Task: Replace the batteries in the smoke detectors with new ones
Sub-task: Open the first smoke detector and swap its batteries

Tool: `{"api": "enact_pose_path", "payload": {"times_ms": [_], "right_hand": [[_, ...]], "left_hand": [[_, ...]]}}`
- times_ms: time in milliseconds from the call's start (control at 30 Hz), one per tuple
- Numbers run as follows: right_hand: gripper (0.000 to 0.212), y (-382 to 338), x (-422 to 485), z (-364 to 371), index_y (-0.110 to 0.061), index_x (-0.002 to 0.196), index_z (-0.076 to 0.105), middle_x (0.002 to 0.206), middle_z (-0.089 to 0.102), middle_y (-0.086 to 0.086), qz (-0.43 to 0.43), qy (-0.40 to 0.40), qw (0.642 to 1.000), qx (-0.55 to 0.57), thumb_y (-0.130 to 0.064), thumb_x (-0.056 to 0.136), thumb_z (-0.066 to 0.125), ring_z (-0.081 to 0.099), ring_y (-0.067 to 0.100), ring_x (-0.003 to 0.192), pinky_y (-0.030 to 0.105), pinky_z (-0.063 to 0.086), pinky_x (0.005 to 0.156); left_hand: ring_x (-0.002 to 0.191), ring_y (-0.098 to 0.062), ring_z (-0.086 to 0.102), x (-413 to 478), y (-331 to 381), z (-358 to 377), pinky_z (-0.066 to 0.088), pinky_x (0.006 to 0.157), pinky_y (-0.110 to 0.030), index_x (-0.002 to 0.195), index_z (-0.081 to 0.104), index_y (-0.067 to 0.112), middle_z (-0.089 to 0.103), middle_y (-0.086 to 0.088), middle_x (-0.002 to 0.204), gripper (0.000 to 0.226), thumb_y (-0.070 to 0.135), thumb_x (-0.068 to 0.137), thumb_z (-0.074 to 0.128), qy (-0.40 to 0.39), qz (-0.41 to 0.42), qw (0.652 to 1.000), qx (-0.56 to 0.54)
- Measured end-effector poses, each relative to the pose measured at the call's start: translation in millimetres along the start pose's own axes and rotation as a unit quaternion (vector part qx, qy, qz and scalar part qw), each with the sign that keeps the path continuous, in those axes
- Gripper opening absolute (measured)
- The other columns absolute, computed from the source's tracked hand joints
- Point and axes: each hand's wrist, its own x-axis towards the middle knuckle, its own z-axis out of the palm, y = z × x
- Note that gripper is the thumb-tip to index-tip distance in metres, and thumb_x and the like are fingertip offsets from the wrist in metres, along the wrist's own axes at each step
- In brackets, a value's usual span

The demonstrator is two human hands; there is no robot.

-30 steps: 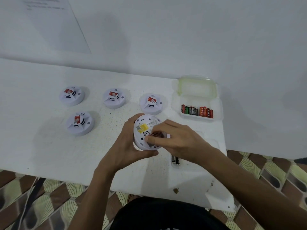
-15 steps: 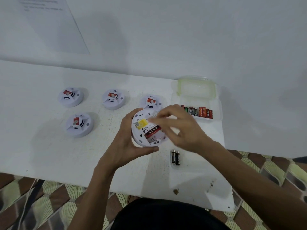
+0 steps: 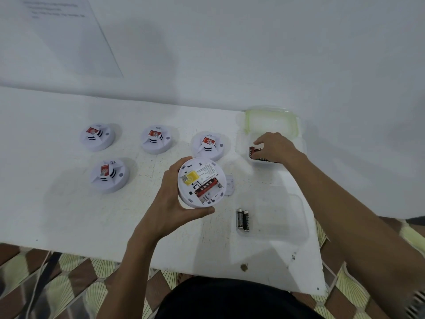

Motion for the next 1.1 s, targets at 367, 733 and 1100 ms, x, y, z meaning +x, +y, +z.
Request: {"api": "enact_pose_path", "payload": {"times_ms": [367,733,1100], "right_hand": [[0.014,-6,-26,-4,-0.012,0.089,0.057,0.084,0.068,-0.007,-0.077,0.093,0.964,0.238,-0.008,0.082,0.068,0.056,0.014,0.056,0.029,0.047,0.056],[0.016,-71,-155,14,-0.015,0.091,0.063,0.079,0.072,-0.004,-0.135,0.167,0.809,0.547,-0.009,0.082,0.076,0.063,0.011,0.071,0.026,0.050,0.067],[0.012,-91,-174,56,-0.016,0.096,0.065,0.117,0.059,-0.004,-0.181,0.205,0.807,0.523,-0.008,0.088,0.069,0.058,0.011,0.114,0.024,0.060,0.072]], "left_hand": [[0.129,-0.013,0.040,0,-4,3,0.042,0.102,-0.030,0.142,0.026,0.028,0.037,0.011,0.139,0.102,0.050,0.059,0.081,0.022,-0.005,1.000,0.001],[0.128,-0.012,0.041,6,-3,11,0.041,0.105,-0.042,0.134,0.025,0.048,0.039,0.012,0.137,0.092,0.058,0.060,0.077,0.081,0.019,0.997,0.002],[0.130,-0.011,0.040,4,6,13,0.039,0.108,-0.034,0.136,0.027,0.039,0.038,0.004,0.139,0.096,0.060,0.058,0.078,0.086,0.036,0.996,-0.009]]}}
